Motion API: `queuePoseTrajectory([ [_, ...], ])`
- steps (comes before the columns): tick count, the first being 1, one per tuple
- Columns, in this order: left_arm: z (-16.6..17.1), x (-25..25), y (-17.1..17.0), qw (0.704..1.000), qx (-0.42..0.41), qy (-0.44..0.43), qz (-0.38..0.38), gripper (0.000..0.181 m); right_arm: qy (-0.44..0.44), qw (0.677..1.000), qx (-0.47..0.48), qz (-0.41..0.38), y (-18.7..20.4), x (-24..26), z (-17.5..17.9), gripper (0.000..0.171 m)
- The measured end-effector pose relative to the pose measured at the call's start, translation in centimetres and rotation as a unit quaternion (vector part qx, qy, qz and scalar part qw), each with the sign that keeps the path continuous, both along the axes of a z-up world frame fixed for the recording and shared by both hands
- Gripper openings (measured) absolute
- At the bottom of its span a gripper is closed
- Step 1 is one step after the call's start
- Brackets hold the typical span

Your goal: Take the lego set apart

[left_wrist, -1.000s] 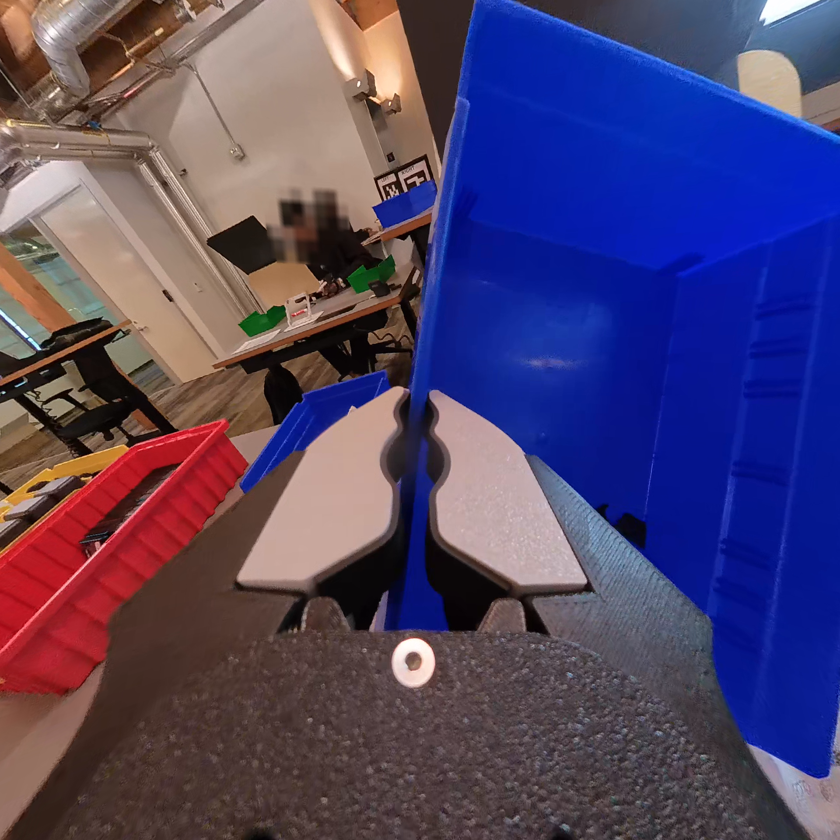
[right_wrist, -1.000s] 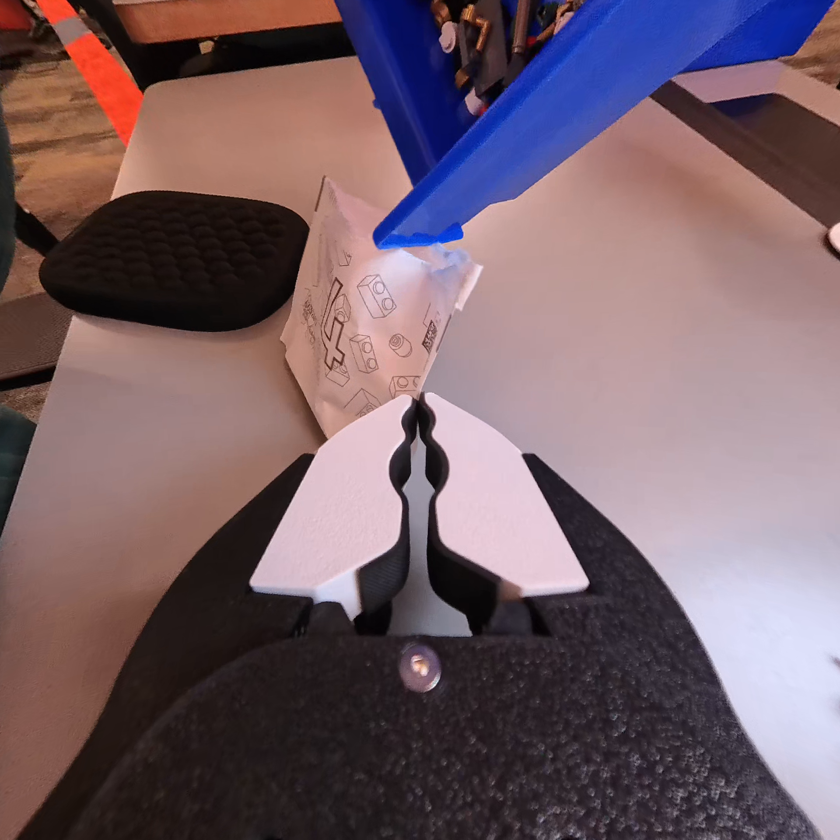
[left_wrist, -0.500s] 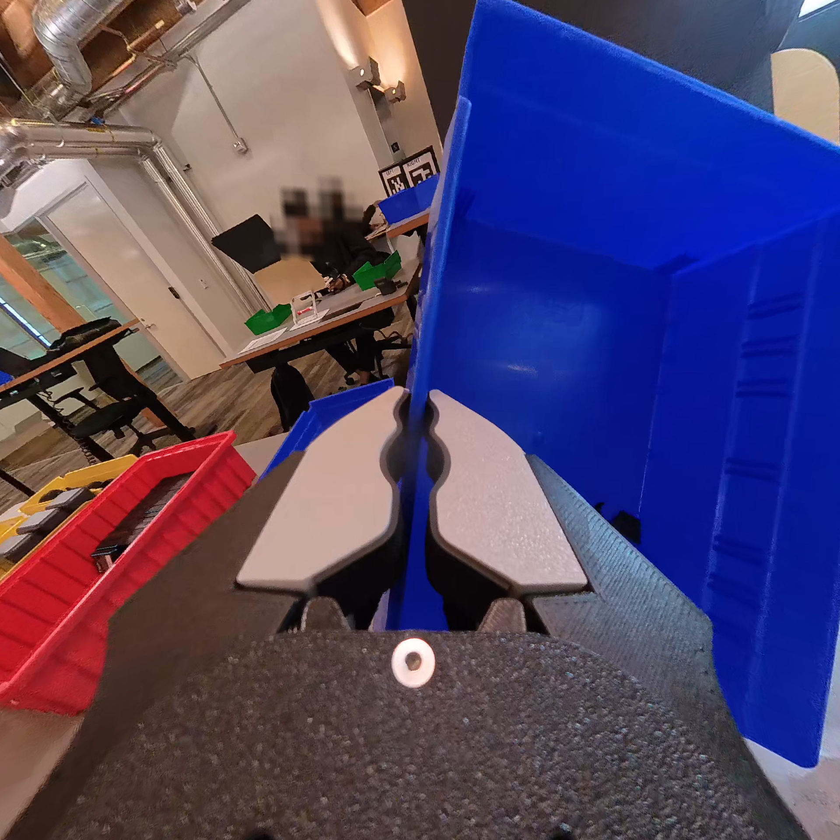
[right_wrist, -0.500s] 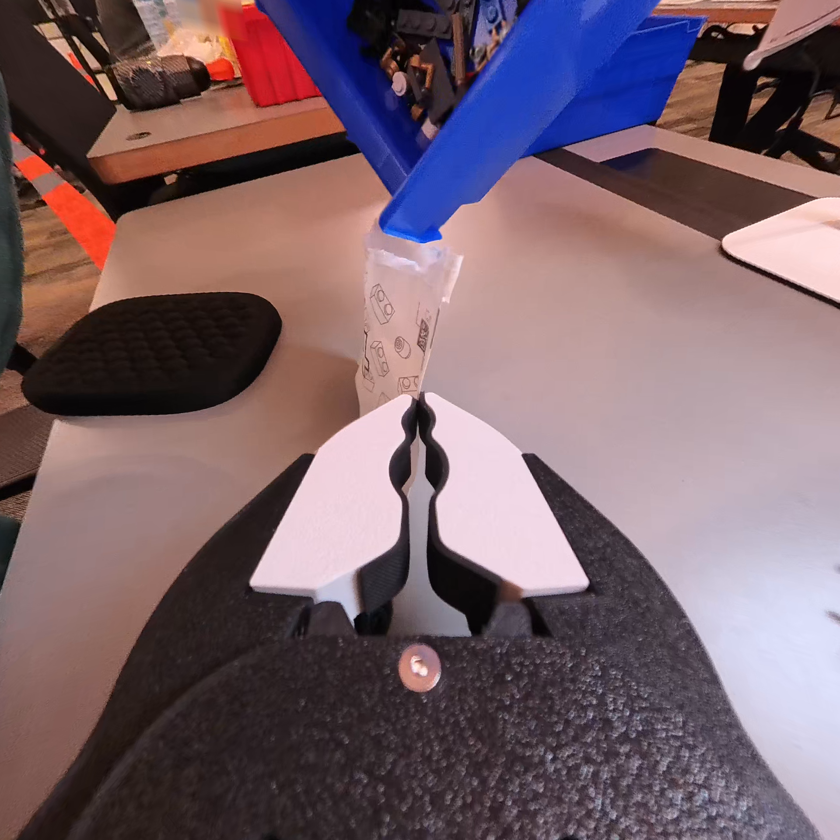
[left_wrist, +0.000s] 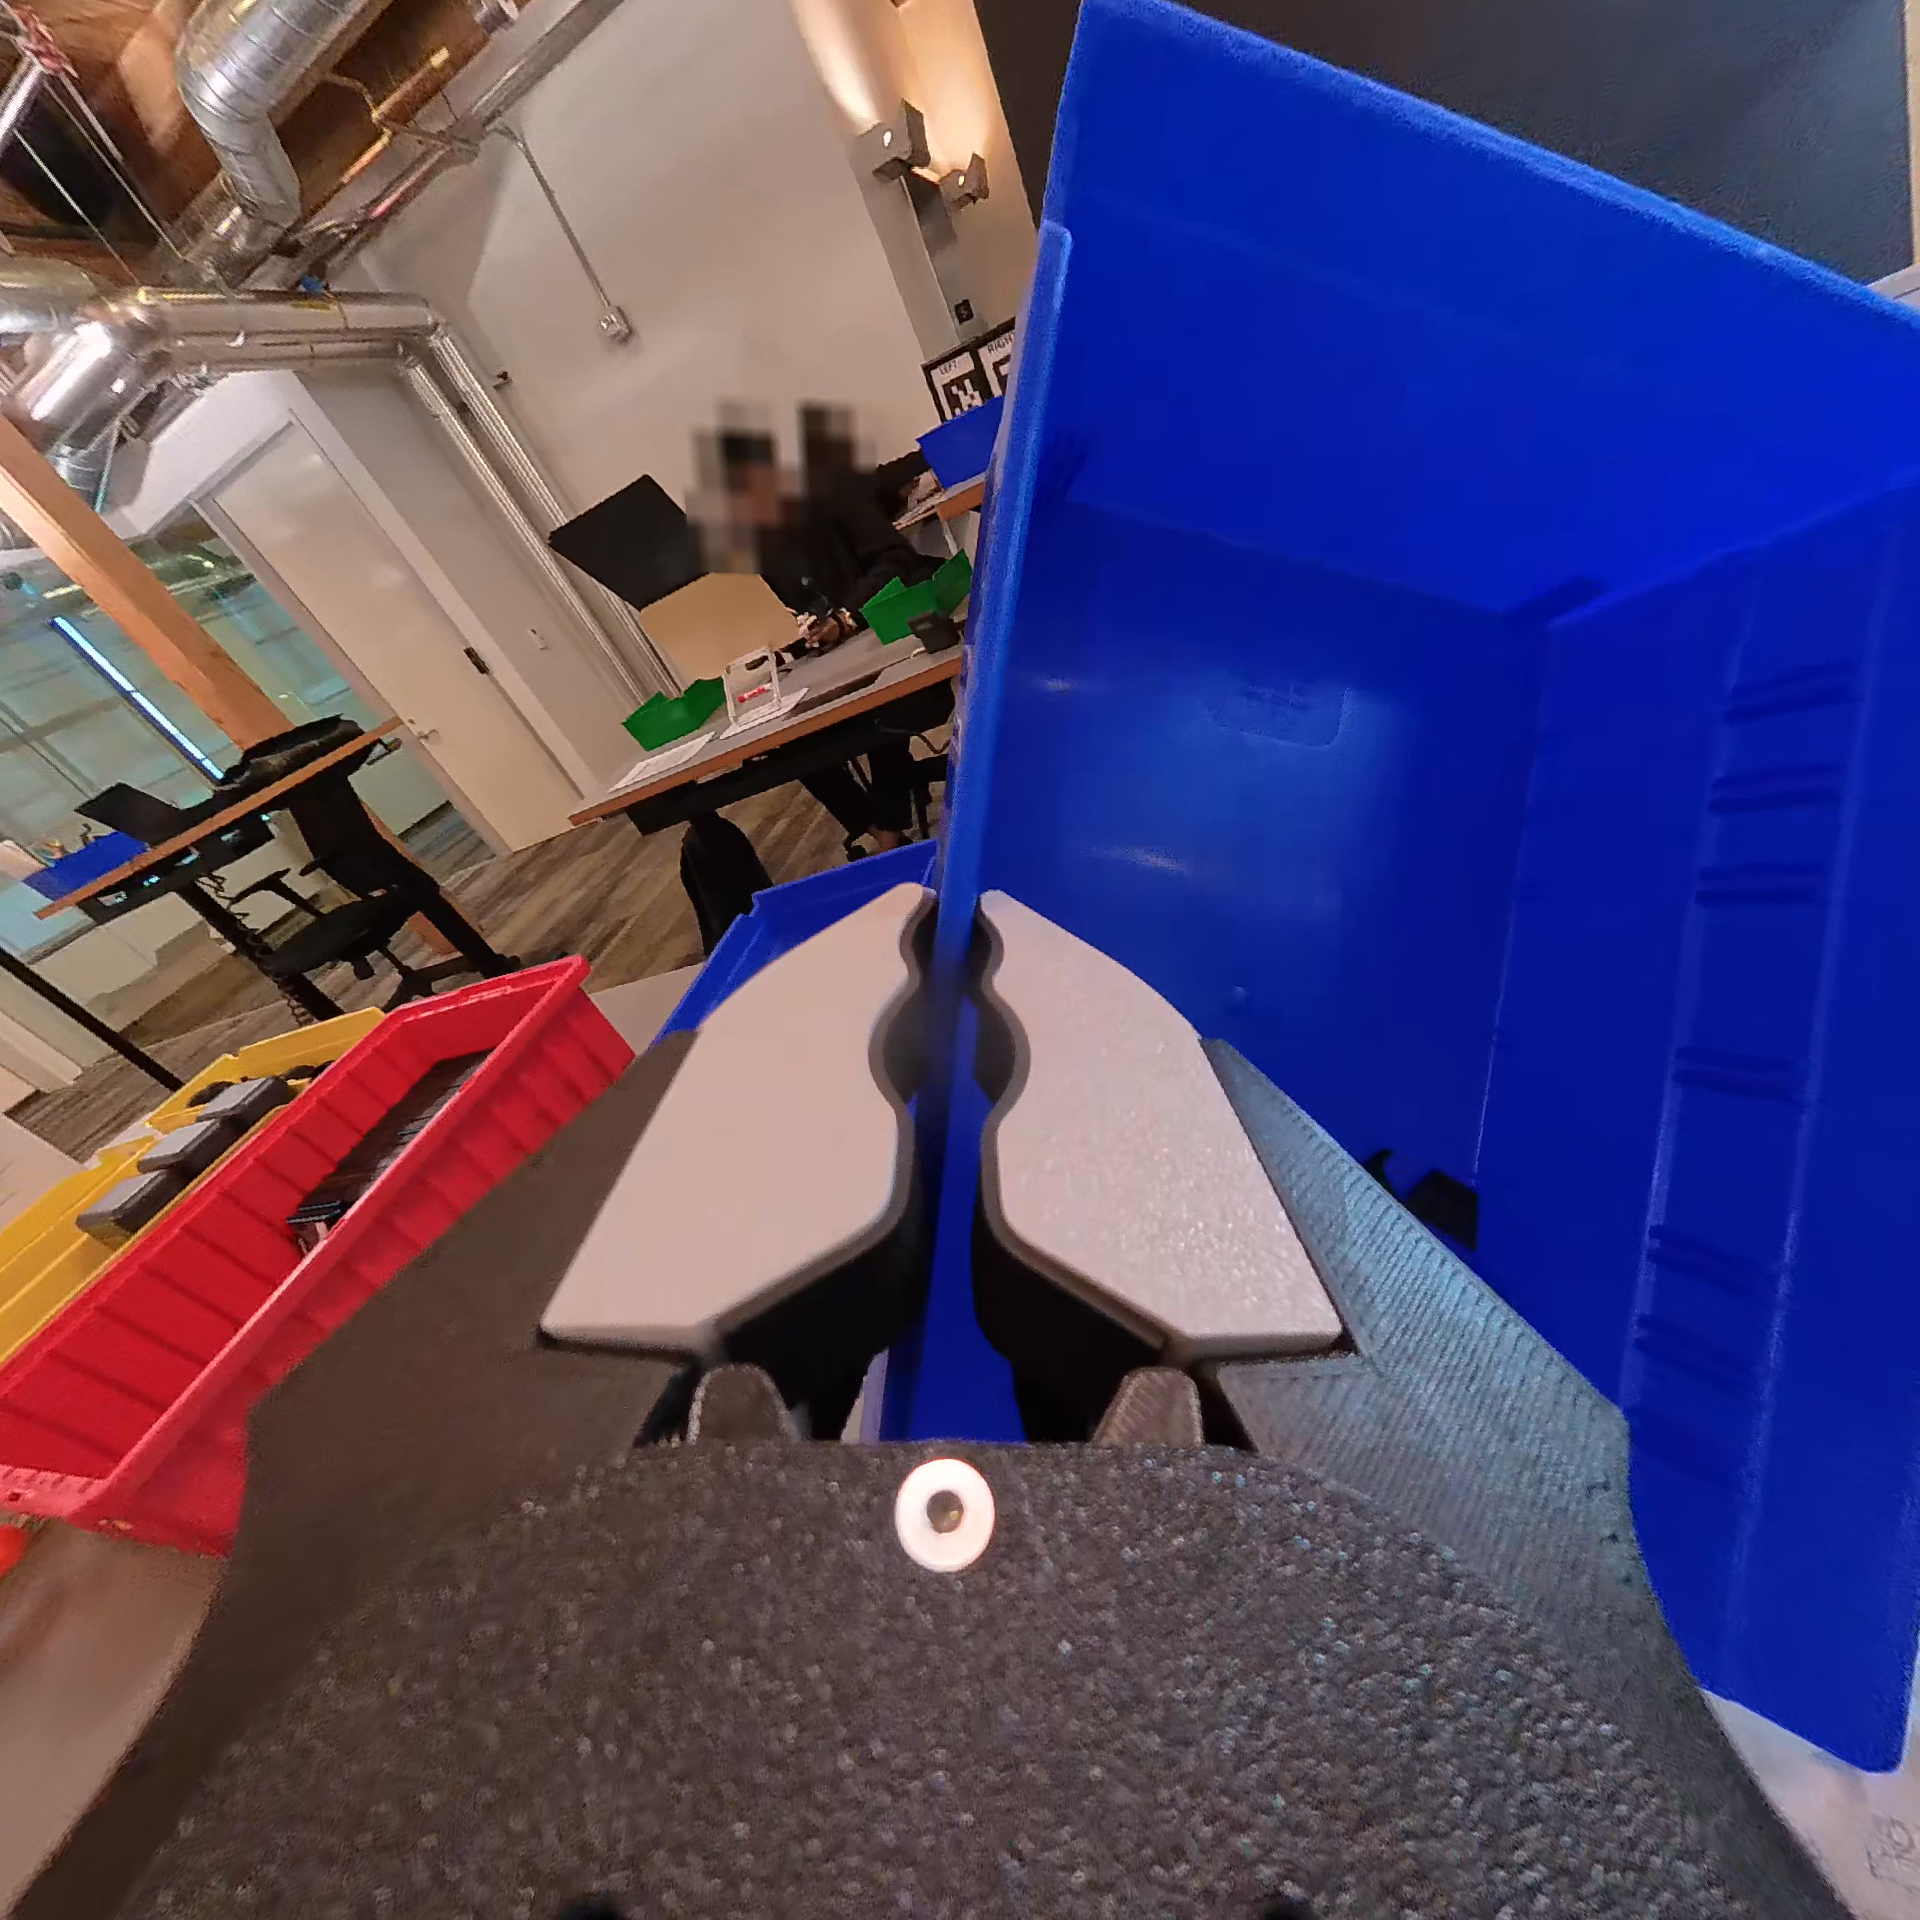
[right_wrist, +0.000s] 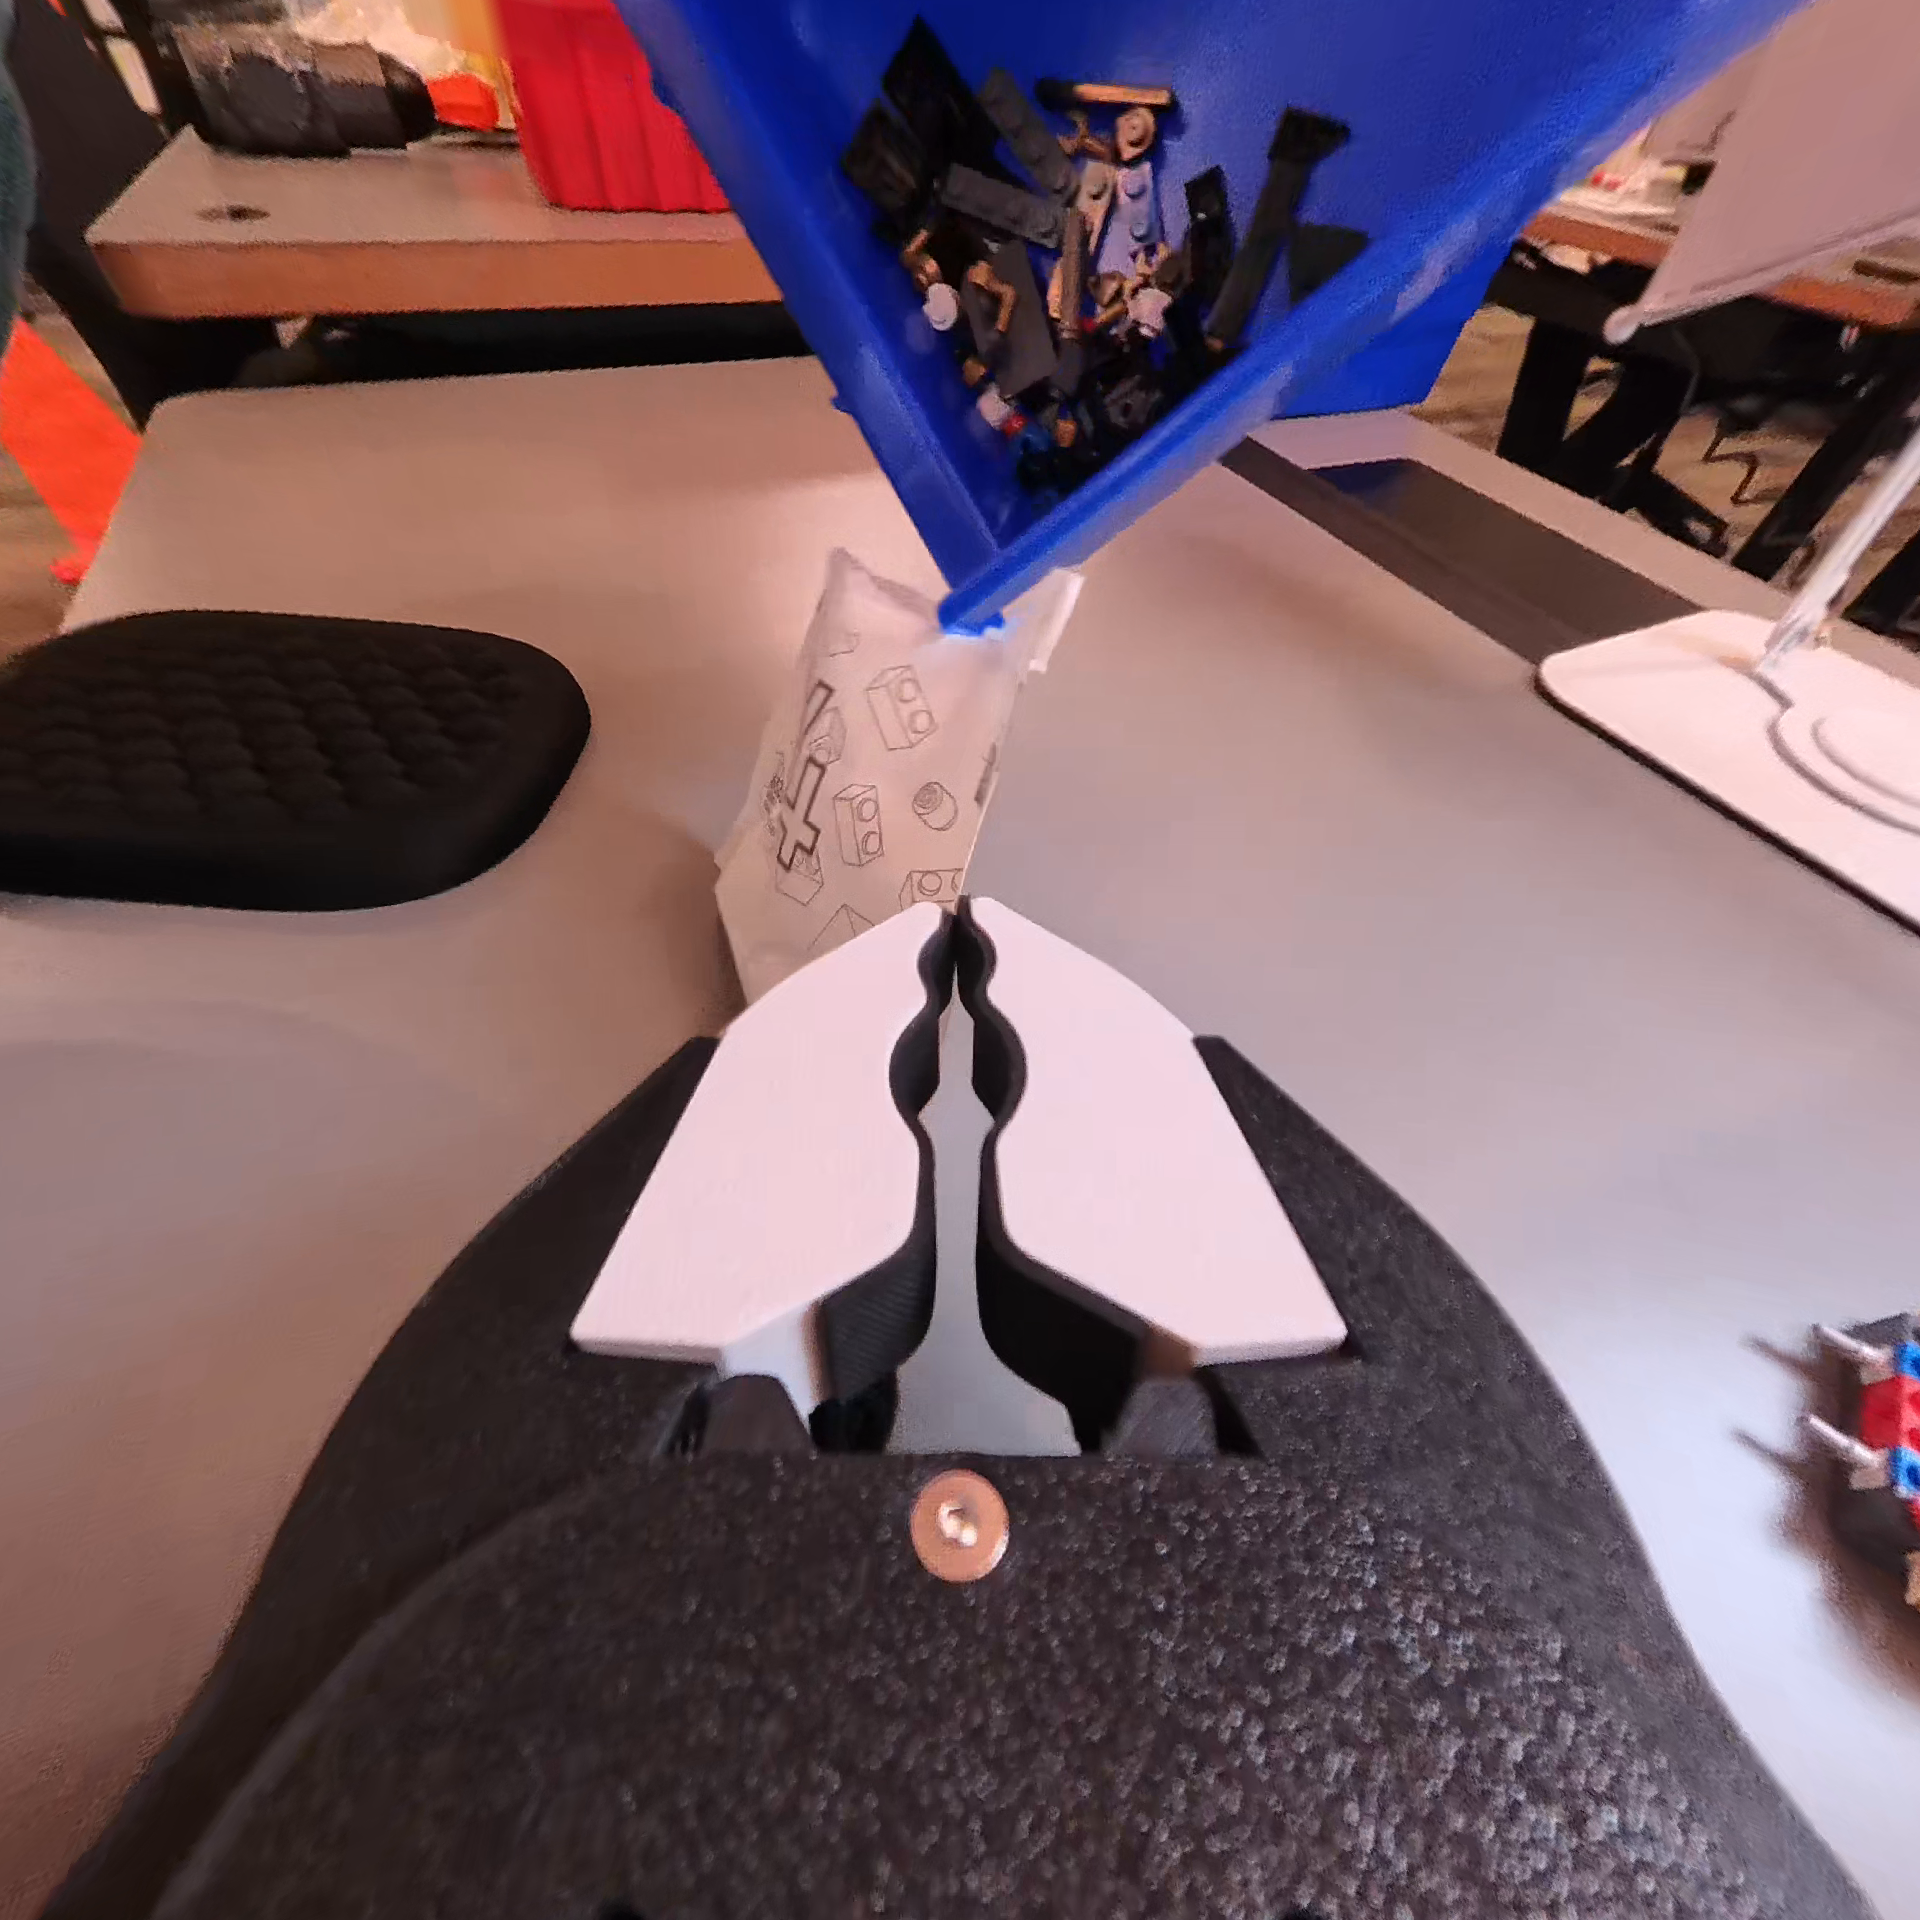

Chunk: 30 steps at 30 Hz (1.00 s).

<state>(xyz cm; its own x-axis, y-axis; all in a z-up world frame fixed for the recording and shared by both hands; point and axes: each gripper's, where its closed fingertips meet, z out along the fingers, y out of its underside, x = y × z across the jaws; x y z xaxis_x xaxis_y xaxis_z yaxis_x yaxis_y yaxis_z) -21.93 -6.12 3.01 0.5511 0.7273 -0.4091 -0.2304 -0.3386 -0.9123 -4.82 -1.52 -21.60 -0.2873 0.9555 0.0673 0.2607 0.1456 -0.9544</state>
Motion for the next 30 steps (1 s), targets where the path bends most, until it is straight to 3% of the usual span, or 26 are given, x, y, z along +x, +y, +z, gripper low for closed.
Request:
queuePoseTrajectory([
  [12,-0.8,-1.0,-0.8,1.0,0.005,-0.017,0.008,0.005,0.024,0.999,0.018,0.023,-0.8,0.2,0.3,0.0],
  [30,0.2,2.0,1.2,1.0,0.014,0.023,-0.008,0.005,0.014,0.986,-0.157,-0.053,1.4,-0.9,1.2,0.0],
])
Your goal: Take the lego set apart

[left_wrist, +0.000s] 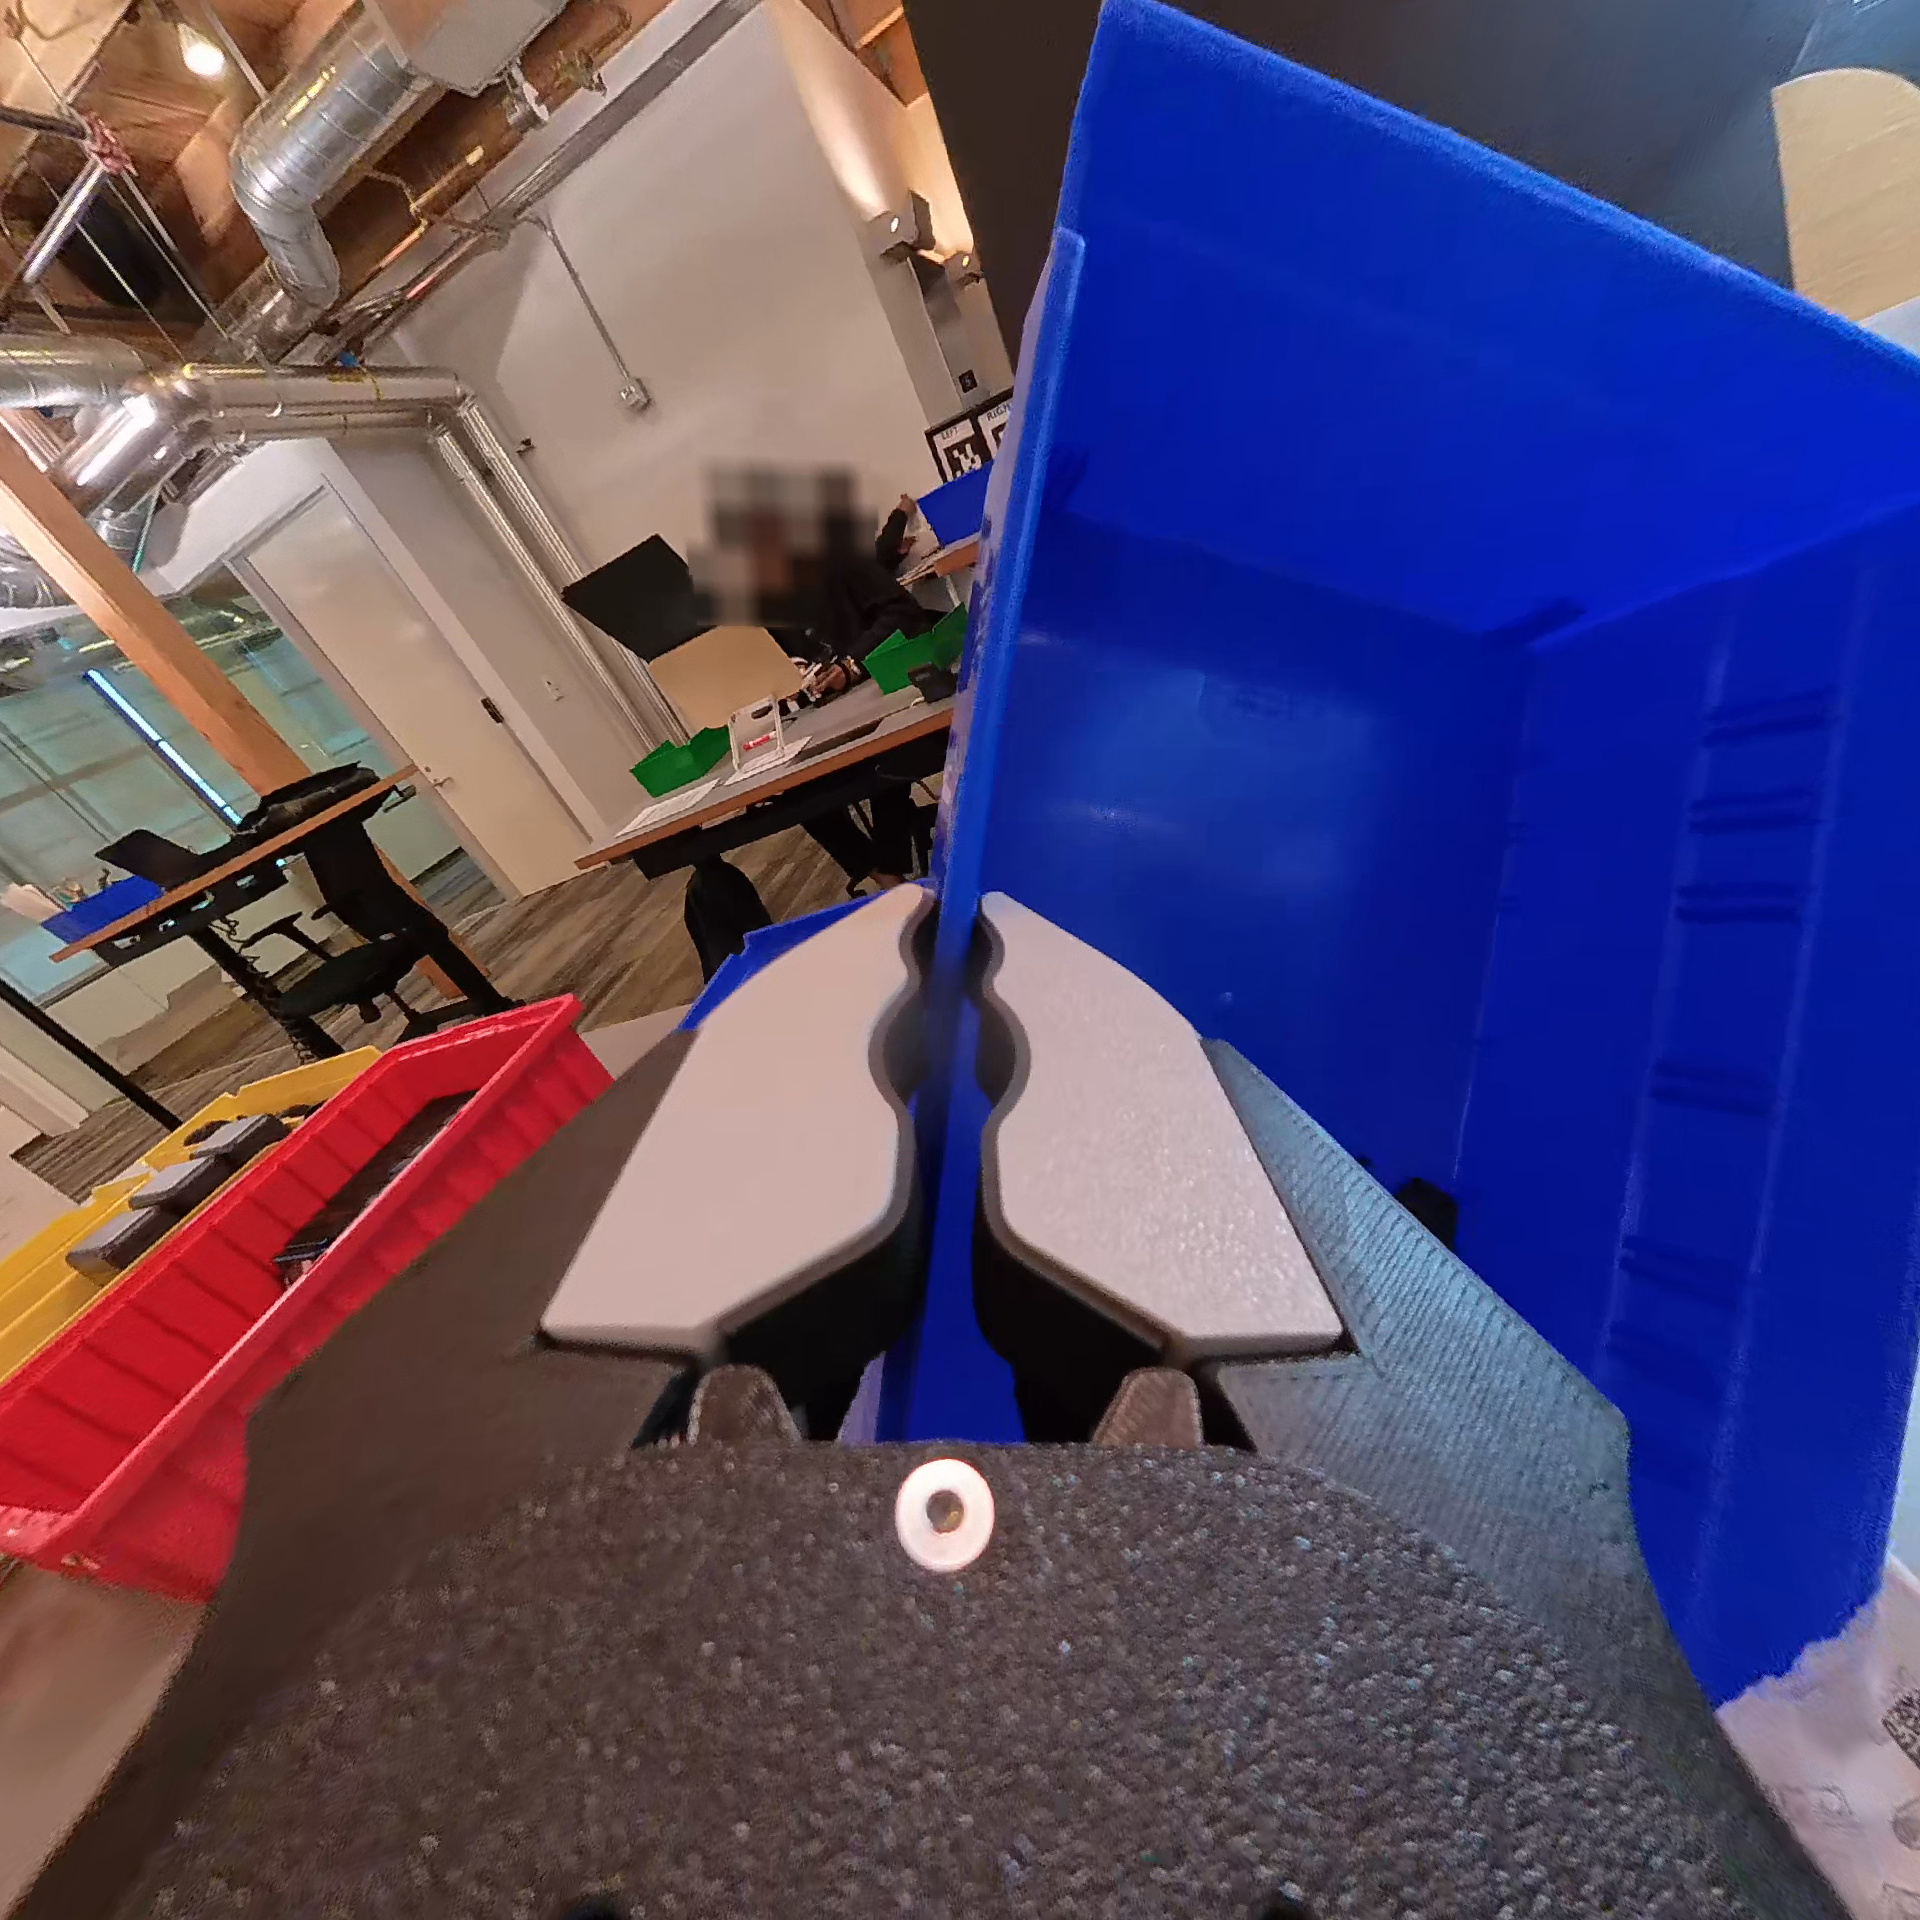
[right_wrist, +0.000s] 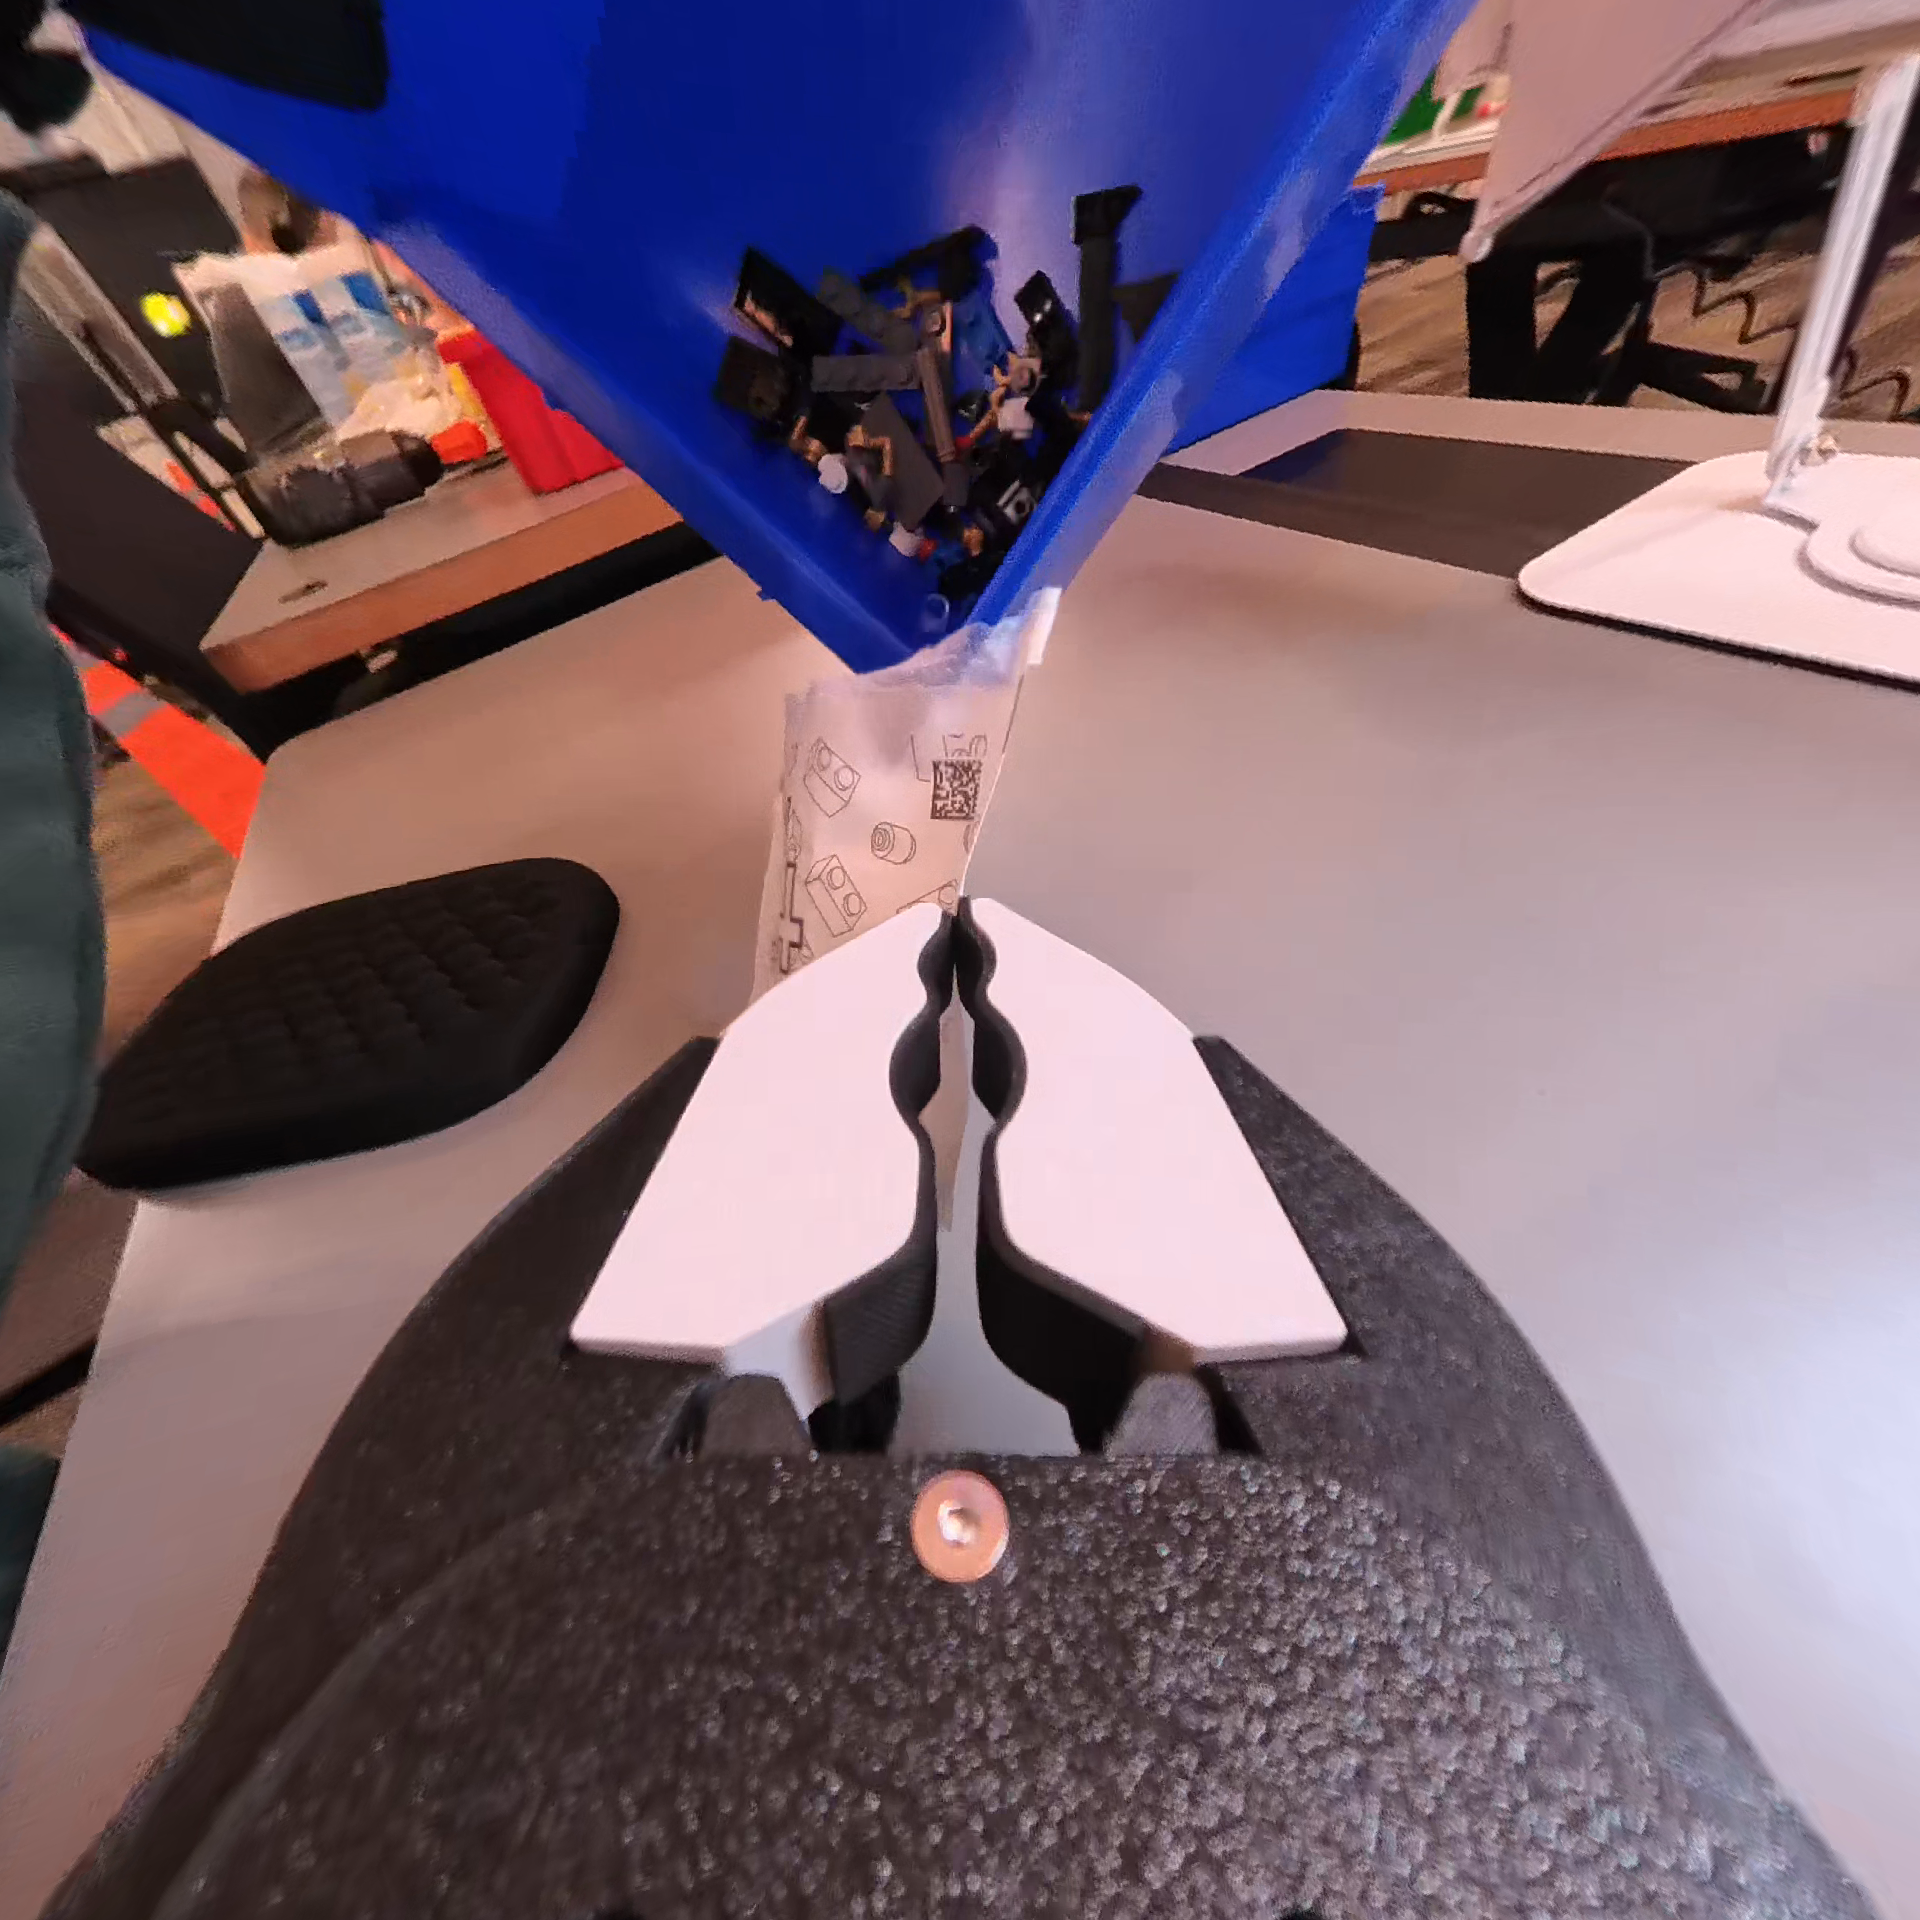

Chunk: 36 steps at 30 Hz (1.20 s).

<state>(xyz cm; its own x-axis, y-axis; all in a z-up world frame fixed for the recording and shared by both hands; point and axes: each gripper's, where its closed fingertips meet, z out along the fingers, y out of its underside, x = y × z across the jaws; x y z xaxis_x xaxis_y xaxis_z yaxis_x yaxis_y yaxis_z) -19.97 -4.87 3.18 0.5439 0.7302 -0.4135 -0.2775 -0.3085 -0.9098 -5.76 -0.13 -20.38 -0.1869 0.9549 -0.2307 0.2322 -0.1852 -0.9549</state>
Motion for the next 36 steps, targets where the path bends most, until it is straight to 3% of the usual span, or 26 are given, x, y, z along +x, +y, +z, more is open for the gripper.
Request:
queuePoseTrajectory([
  [5,1.2,1.0,0.7,1.0,0.012,0.017,-0.009,0.004,0.047,0.998,-0.043,-0.024,1.5,-0.2,1.0,0.0],
  [9,2.5,1.7,1.4,0.999,0.029,0.032,-0.02,0.005,0.085,0.995,0.008,-0.046,2.9,-0.7,1.8,0.0],
  [14,2.1,2.0,2.0,0.999,0.034,0.026,-0.032,0.005,0.056,0.991,0.112,-0.045,3.3,-0.9,0.5,0.0],
  [20,0.5,1.9,1.5,0.998,0.037,0.004,-0.046,0.005,-0.013,0.976,0.214,0.028,1.5,0.6,-2.2,0.001],
  [30,1.0,3.4,0.9,0.996,0.053,0.035,-0.055,0.004,0.005,0.99,0.137,-0.025,2.8,0.1,-1.3,0.0],
  [36,1.1,4.1,1.4,0.995,0.043,0.067,-0.057,0.005,-0.028,0.977,0.209,-0.018,2.6,0.0,-2.6,0.0],
])
